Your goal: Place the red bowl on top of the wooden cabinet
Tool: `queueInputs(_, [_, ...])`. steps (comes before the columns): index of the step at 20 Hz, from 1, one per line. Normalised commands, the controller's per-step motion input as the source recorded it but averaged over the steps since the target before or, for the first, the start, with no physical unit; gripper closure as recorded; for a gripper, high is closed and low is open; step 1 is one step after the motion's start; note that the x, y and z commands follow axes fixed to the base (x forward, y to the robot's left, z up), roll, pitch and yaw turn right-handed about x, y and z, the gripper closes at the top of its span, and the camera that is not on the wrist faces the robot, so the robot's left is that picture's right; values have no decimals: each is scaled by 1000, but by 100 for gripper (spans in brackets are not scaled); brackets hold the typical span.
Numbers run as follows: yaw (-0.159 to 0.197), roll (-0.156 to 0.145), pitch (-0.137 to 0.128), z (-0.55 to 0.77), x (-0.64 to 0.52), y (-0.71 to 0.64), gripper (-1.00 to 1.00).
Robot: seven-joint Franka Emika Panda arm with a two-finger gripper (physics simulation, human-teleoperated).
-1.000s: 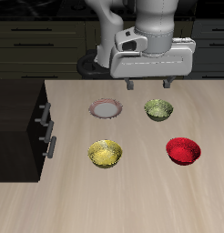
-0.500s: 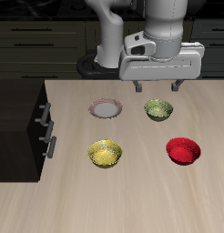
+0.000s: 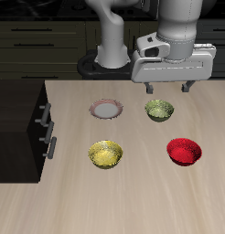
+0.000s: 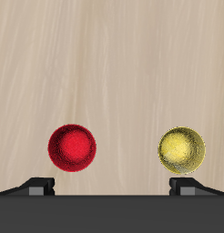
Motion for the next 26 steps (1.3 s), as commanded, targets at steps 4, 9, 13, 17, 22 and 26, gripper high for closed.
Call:
queueInputs(4, [37,3,-6,-18,48,198,-100])
queueInputs(9, [9,31,5,-62,-6,115,-100])
queueInputs(13, [29,-27,-13,-15,56,6,-100])
queueInputs(17, [-12,29,11,-25,91,161,-100])
queueInputs(22, [7,29,7,-53,12,143,-100])
queueInputs(26, [-8,13,2,-48,33,108,-100])
